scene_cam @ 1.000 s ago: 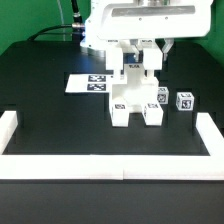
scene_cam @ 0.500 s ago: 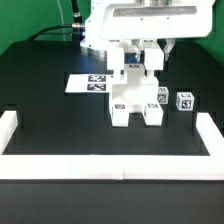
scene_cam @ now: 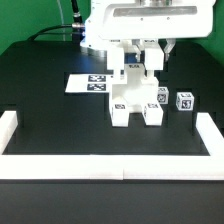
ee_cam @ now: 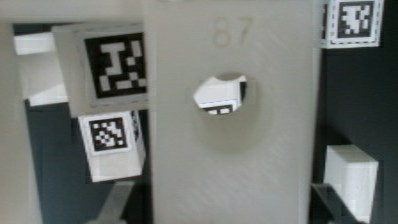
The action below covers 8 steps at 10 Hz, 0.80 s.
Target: Assemble chair
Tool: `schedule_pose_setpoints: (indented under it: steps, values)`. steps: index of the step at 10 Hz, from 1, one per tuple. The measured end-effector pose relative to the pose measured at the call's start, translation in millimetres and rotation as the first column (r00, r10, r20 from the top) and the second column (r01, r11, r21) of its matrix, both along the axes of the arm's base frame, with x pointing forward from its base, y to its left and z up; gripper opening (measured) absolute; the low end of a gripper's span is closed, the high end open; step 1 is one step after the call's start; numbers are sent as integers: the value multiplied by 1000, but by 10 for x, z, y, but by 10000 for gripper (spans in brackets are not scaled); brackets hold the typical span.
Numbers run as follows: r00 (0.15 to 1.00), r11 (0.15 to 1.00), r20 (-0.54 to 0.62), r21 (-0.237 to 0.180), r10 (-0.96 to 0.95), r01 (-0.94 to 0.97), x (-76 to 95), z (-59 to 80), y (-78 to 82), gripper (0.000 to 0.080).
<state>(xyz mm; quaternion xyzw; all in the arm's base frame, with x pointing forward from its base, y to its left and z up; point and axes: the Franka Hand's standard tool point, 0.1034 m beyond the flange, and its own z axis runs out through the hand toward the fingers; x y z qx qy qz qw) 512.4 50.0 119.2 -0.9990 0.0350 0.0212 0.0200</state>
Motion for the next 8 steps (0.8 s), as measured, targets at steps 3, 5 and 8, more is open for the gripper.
schedule_pose_setpoints:
  steps: [3,5,8]
  values:
    - [1000,1000,2,0,-3,3,-5,0,6,289]
    - [1000,1000,23,-1,-3,3,-38,2,42,289]
    - [998,1000,59,-7,2,-2,-24,-36,84,289]
